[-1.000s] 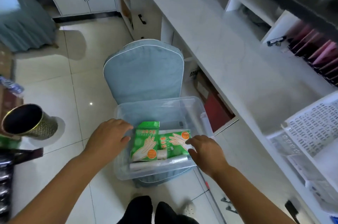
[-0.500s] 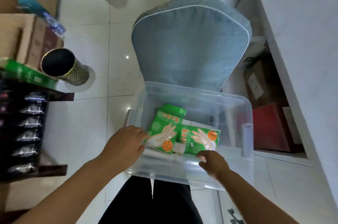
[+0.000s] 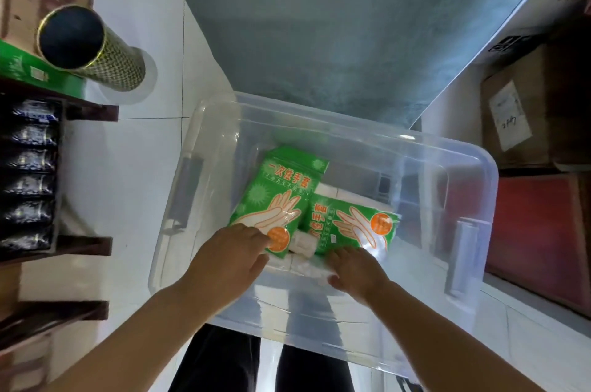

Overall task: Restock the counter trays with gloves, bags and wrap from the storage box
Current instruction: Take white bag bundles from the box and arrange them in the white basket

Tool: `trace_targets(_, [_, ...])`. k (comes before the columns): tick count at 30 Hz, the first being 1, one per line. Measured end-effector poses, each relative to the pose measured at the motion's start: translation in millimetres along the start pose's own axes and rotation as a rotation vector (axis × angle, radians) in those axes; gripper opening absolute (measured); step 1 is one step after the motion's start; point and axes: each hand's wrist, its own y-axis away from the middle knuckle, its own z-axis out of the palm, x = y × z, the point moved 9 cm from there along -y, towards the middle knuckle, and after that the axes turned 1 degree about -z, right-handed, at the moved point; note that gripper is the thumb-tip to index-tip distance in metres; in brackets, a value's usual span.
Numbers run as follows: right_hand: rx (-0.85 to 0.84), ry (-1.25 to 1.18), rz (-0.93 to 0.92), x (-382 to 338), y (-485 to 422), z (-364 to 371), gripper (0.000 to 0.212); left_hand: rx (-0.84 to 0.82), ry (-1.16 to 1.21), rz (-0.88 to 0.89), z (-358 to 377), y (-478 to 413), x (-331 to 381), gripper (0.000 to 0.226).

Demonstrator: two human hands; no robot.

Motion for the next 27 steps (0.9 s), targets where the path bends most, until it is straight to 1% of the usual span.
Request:
trace_targets(2, [0.097,0.078,-0.049,-4.6,-4.3,-9.6,0.034,-0.002,-0.010,-0.012,7.1,-1.4,-3.0,0.018])
trace_targets(4, [0.180,0.118,-0.022,-6.5,-5.4,-19.3,0.027,0.015,-0.006,-0.035,9.4,-2.2,-7.7,0.019])
trace_targets(5, [0.240,0.112,-0.012,-7.9,-5.2,-23.4,0.026,0.019,0.005,-0.053,10.0,-2.1,-10.6,0.021])
trace_targets(6, [0.257,0.093,-0.008,-9.1,-6.7,-21.0,0.025,0.030,0.014,-0.067,10.4,-1.7,-13.0,0.022])
trace_targets(8, [0.194,0.052,-0.001,-10.2,-11.7,-9.5,0.023,0.042,0.012,-0.079,11.3,0.5,-16.2,0.025])
trace_targets(11, [0.211,0.032,0.060,-7.7,-12.5,-12.3,0.020,0.050,-0.012,-0.056,10.6,4.3,-16.5,0.028])
trace_targets(13, [0.195,0.004,0.060,-11.2,-9.4,-14.0,0.026,0.035,-0.044,-0.057,10.1,7.6,-18.7,0.031])
trace_targets(15, [0.224,-0.037,0.072,-13.3,1.1,-25.9,0.029,0.007,-0.055,-0.078,9.0,11.0,-20.4,0.030])
trace_targets(17, [0.247,-0.069,0.081,-15.6,18.3,-42.2,0.031,-0.036,0.005,-0.114,10.4,11.2,-20.5,0.028])
trace_targets(20, [0.213,-0.067,0.055,-24.5,49.7,-64.2,0.027,-0.082,0.128,-0.131,14.6,10.2,-14.5,0.038])
trace_targets(24, [0.217,-0.055,0.026,-36.6,100.0,-99.4,0.017,-0.105,0.153,-0.038,1.2,6.2,14.4,0.048])
trace_targets(27, [0.277,-0.110,0.034,-43.3,132.8,-127.6,0.015,-0.180,0.101,0.083,-7.8,5.9,43.9,0.046])
